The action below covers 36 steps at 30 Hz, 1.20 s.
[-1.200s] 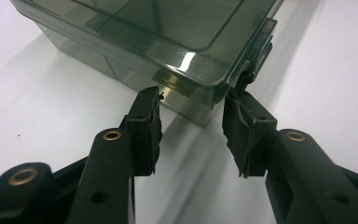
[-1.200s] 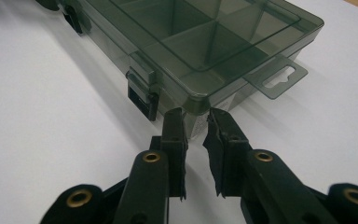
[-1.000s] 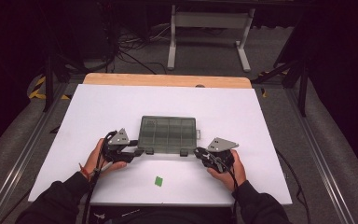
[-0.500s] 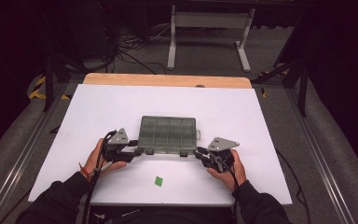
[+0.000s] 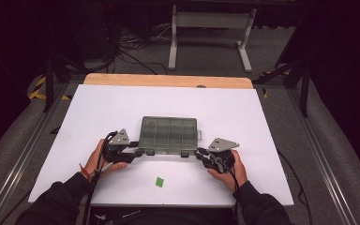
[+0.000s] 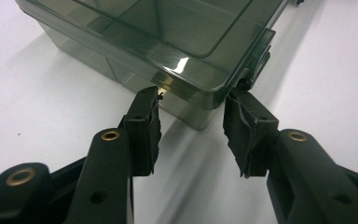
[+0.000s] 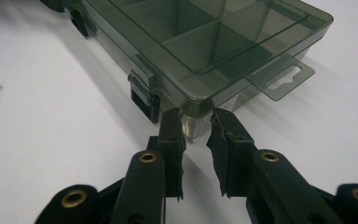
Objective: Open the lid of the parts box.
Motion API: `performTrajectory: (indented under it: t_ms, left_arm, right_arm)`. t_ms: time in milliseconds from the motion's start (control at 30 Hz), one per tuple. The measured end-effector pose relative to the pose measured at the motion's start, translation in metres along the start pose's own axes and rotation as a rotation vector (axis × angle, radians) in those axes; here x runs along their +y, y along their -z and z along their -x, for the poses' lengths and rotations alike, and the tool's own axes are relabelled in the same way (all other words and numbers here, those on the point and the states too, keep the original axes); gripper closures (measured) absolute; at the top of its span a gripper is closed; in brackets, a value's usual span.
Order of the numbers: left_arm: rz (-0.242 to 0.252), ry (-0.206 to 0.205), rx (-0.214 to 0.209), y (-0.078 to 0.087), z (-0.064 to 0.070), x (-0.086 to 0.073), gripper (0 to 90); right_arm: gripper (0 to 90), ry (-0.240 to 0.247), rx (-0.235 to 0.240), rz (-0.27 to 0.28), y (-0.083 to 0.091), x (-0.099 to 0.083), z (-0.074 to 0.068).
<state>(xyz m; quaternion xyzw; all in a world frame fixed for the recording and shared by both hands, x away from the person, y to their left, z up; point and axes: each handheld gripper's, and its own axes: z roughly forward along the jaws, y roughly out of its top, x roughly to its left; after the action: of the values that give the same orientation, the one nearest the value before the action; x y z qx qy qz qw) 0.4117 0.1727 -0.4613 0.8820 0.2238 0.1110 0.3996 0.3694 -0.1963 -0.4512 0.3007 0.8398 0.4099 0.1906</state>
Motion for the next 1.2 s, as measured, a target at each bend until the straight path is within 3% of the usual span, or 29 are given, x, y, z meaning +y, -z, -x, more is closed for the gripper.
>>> performTrajectory:
  t_ms: [100,533,800,933,1067,1167,1200]
  left_arm:
    - [-0.001,0.001,0.000,0.000,0.000,0.000,56.7]
    - [0.013,-0.010,-0.006,0.003,0.001,0.001,60.0]
    - [0.021,-0.019,0.001,0.006,0.001,0.002,60.1]
    - [0.035,-0.028,-0.015,0.011,0.001,0.002,58.8]
    - [0.070,-0.036,-0.024,0.020,-0.001,0.001,67.1]
    - [0.079,-0.043,-0.008,0.023,-0.001,0.003,72.1]
    - [0.087,-0.043,0.004,0.024,-0.002,0.005,78.0]
  right_arm:
    - [79.6,-0.008,0.009,0.020,0.002,0.001,0.001]
    - [79.4,0.022,-0.039,0.029,0.003,0.001,-0.001]
    - [81.9,0.053,-0.070,0.086,0.007,0.006,-0.001]
    - [81.9,0.039,-0.087,0.101,0.008,0.006,0.002]
    - [82.2,0.047,-0.099,0.126,0.010,0.008,0.003]
    - [82.5,0.046,-0.100,0.132,0.010,0.008,0.003]
    - [82.6,0.048,-0.102,0.135,0.010,0.009,0.005]
